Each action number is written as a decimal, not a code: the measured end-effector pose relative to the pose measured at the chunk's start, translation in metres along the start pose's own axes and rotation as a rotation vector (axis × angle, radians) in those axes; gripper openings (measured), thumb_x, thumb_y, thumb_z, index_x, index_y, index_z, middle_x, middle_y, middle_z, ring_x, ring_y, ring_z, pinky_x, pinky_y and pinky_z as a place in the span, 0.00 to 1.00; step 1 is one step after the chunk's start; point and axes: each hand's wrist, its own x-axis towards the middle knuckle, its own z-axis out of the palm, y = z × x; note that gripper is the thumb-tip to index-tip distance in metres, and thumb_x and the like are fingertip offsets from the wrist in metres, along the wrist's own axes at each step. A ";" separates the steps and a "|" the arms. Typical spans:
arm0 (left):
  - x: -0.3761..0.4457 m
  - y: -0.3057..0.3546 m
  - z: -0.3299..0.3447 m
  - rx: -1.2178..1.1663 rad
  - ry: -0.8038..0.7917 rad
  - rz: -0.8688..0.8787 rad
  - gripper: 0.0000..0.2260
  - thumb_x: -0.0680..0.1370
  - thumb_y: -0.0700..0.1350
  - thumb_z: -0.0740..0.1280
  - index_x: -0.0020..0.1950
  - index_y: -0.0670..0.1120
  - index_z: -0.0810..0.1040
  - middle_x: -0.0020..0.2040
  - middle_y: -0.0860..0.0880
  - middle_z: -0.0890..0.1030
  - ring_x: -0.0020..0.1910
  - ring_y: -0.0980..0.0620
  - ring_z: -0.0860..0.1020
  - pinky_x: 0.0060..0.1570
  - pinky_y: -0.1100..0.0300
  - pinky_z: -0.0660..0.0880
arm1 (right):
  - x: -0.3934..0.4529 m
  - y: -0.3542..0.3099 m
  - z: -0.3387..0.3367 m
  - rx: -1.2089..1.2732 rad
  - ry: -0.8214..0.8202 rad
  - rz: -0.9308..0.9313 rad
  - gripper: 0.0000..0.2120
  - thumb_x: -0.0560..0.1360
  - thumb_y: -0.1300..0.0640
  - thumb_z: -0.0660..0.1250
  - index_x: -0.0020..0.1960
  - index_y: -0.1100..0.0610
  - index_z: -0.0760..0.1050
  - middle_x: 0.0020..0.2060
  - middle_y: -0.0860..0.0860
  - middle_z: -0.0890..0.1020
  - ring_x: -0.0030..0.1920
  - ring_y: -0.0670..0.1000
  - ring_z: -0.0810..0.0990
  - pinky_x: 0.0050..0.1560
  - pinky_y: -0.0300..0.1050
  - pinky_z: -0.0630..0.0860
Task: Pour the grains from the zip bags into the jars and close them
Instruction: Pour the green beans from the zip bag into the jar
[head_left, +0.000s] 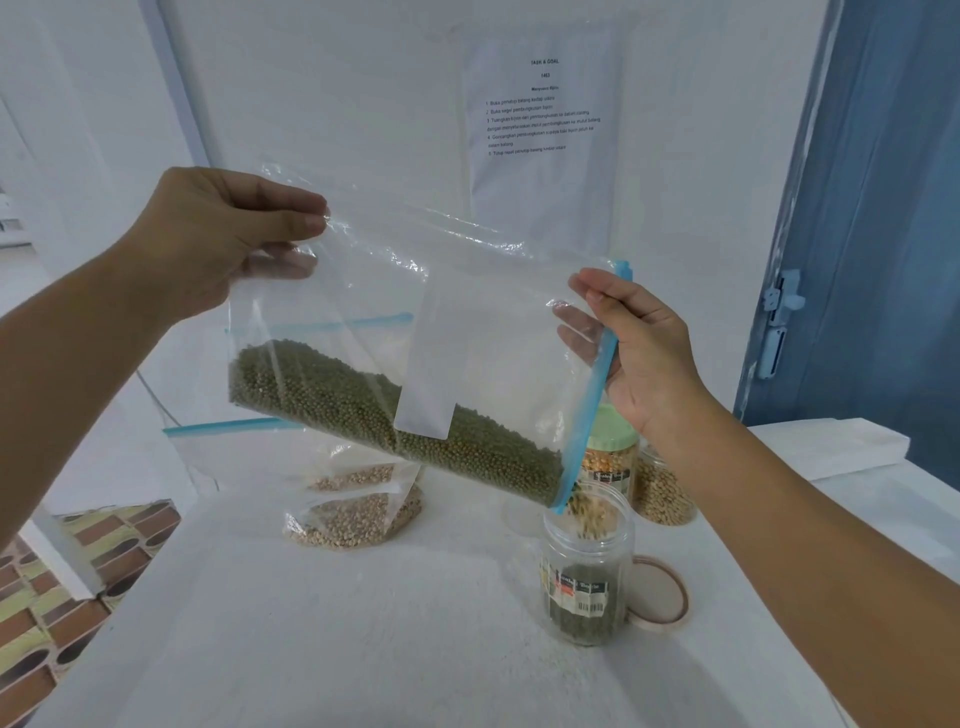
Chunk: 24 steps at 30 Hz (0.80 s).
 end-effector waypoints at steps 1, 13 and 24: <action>0.000 0.000 0.000 -0.001 0.000 0.001 0.09 0.69 0.39 0.79 0.49 0.44 0.89 0.58 0.36 0.84 0.36 0.50 0.80 0.46 0.55 0.85 | 0.000 0.000 0.000 0.001 0.000 -0.001 0.09 0.81 0.66 0.68 0.52 0.57 0.86 0.54 0.54 0.87 0.54 0.59 0.87 0.52 0.48 0.84; 0.000 0.003 0.000 -0.002 -0.005 0.002 0.09 0.69 0.39 0.79 0.48 0.45 0.89 0.57 0.37 0.85 0.37 0.49 0.81 0.46 0.56 0.85 | 0.000 -0.003 0.000 -0.001 -0.002 -0.005 0.09 0.81 0.66 0.68 0.53 0.57 0.86 0.55 0.54 0.87 0.54 0.59 0.87 0.51 0.48 0.83; -0.003 0.004 0.003 -0.003 -0.007 -0.002 0.09 0.69 0.39 0.79 0.48 0.45 0.89 0.57 0.36 0.85 0.36 0.50 0.81 0.46 0.56 0.85 | -0.002 -0.003 -0.003 -0.007 0.005 -0.007 0.09 0.81 0.66 0.68 0.54 0.57 0.85 0.55 0.54 0.87 0.54 0.59 0.87 0.52 0.49 0.83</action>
